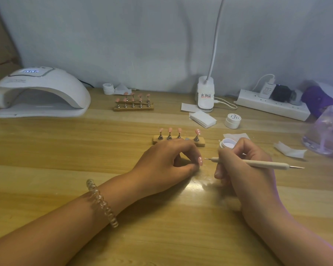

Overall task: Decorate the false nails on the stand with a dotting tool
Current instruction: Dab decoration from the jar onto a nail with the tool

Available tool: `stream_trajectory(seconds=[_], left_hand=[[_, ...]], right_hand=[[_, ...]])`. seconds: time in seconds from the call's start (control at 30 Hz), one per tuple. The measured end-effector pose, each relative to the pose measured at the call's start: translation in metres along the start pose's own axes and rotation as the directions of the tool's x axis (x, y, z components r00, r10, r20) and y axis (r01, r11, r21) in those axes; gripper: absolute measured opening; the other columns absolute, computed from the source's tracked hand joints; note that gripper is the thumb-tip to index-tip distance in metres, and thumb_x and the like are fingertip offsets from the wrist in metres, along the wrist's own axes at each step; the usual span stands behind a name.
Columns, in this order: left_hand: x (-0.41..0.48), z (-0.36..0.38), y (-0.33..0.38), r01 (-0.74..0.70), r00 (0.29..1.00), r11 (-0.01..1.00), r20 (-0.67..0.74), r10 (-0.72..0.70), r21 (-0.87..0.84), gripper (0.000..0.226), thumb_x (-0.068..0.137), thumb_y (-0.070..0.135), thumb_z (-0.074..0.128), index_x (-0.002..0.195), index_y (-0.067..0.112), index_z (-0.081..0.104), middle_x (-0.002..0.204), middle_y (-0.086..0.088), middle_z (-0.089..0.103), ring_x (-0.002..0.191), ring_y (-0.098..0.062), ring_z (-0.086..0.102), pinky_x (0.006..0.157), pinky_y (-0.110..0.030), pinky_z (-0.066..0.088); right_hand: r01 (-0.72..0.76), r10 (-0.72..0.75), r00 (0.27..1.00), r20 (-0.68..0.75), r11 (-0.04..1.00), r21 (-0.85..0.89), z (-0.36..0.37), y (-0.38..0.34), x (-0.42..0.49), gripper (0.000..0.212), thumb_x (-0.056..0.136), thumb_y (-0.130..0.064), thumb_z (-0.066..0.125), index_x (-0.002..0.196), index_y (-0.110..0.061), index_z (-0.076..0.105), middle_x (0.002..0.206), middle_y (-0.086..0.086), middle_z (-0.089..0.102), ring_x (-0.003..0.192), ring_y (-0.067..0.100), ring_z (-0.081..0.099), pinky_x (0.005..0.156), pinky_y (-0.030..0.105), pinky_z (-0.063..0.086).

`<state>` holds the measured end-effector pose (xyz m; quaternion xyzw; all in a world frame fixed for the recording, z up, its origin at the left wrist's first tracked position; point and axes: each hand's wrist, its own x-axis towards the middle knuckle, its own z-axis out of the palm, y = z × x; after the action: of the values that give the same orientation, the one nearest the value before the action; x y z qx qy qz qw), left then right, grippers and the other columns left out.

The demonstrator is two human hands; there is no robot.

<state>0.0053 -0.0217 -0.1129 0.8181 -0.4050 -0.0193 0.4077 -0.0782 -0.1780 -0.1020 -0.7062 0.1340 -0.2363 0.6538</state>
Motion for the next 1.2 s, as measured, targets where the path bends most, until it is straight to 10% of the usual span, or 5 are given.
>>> stream_trajectory(seconds=[0.33,1.2], left_hand=[[-0.001,0.0,-0.001,0.041,0.999,0.999,-0.015,-0.041,-0.026,0.014,0.085,0.016,0.072,0.088,0.029,0.068,0.092,0.019,0.068,0.061,-0.005,0.051,0.063,-0.024,0.039],[-0.001,0.0,0.001,0.015,1.0,1.0,-0.012,-0.015,0.002,0.014,0.085,0.016,0.073,0.089,0.028,0.069,0.09,0.019,0.068,0.065,0.006,0.053,0.062,-0.018,0.036]], right_hand=[[0.321,-0.398,0.906,-0.142,0.866,-0.382,-0.034,0.001,0.033,0.025,0.094,-0.044,0.059,0.083,-0.023,0.067,0.064,-0.009,0.067,0.054,0.004,0.058,0.052,0.016,0.041],[0.213,-0.289,0.956,-0.045,0.793,-0.57,-0.037,0.012,0.04,0.029,0.095,-0.049,0.055,0.081,-0.028,0.07,0.067,-0.009,0.07,0.07,0.014,0.066,0.067,0.039,0.052]])
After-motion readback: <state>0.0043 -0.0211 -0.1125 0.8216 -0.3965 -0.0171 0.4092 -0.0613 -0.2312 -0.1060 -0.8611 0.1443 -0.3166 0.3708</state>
